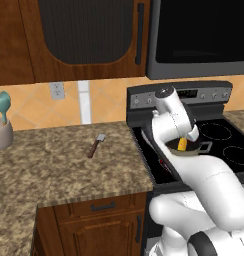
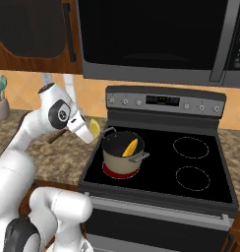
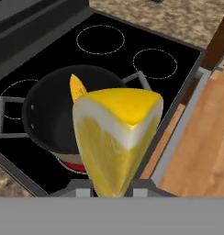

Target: Put the corn and lemon wedge in the pot. Retrieve the spatula and lightly stir the vegetables in the pot.

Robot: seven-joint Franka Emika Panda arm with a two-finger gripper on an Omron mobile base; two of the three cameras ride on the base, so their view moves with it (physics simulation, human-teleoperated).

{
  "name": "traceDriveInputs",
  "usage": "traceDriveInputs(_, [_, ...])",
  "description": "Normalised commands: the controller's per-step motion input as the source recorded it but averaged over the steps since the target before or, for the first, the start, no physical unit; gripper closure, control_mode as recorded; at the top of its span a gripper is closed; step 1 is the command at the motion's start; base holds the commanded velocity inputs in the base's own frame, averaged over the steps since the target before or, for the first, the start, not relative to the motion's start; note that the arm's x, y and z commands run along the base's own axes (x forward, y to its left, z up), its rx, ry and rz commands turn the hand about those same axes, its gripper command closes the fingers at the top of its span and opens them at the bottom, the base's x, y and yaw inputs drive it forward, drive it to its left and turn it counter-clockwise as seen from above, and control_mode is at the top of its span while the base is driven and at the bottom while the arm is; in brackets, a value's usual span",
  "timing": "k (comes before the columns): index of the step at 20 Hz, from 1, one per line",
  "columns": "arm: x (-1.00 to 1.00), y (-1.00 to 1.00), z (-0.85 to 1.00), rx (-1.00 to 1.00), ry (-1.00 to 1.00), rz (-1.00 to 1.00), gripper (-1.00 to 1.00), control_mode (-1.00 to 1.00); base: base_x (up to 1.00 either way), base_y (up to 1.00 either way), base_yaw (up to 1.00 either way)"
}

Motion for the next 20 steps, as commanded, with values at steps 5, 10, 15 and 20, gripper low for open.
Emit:
traceDriveInputs(5, [0.64, -0.87, -0.39, 0.00, 0.00, -0.03, 1.00, -1.00, 0.00, 0.00, 0.00])
traceDriveInputs(10, [0.64, -0.25, -0.66, 0.00, 0.01, 0.00, 1.00, -1.00, 0.00, 0.00, 0.00])
traceDriveInputs(15, [0.47, 0.00, -0.57, 0.00, 0.02, 0.00, 1.00, -1.00, 0.00, 0.00, 0.00])
traceDriveInputs(20, [0.74, -0.14, -0.25, 0.04, 0.10, 0.00, 1.00, -1.00, 0.00, 0.00, 0.00])
